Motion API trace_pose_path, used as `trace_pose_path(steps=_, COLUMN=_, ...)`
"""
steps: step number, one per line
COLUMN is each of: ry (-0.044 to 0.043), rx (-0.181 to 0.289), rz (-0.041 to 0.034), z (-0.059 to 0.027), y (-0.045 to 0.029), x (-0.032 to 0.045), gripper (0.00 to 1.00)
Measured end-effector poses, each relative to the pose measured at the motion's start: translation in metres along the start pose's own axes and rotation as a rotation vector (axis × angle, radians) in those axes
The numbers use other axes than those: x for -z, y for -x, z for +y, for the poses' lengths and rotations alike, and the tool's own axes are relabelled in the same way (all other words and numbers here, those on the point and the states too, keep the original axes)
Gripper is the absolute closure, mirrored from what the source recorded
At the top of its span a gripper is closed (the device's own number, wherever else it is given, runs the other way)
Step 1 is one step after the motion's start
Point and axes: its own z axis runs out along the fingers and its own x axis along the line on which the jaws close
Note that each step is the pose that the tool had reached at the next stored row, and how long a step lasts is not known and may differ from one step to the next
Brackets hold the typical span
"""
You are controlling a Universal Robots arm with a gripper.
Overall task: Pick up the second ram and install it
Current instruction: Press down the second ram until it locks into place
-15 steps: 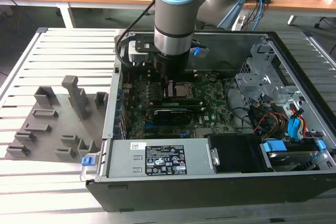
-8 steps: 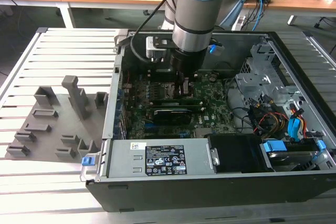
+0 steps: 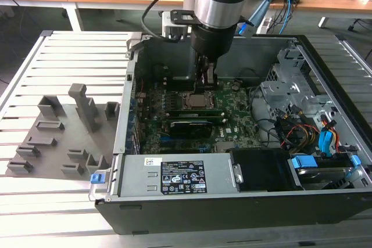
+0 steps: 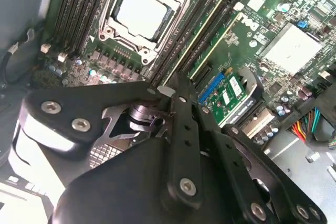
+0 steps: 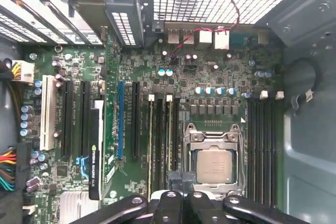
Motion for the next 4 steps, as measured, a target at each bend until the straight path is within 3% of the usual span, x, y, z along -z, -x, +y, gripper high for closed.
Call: trace_pose_path(steps=4, ry=0.0, rx=0.0, rz=-0.0002, z=0.0, y=0.0, x=0.0, gripper=0.89)
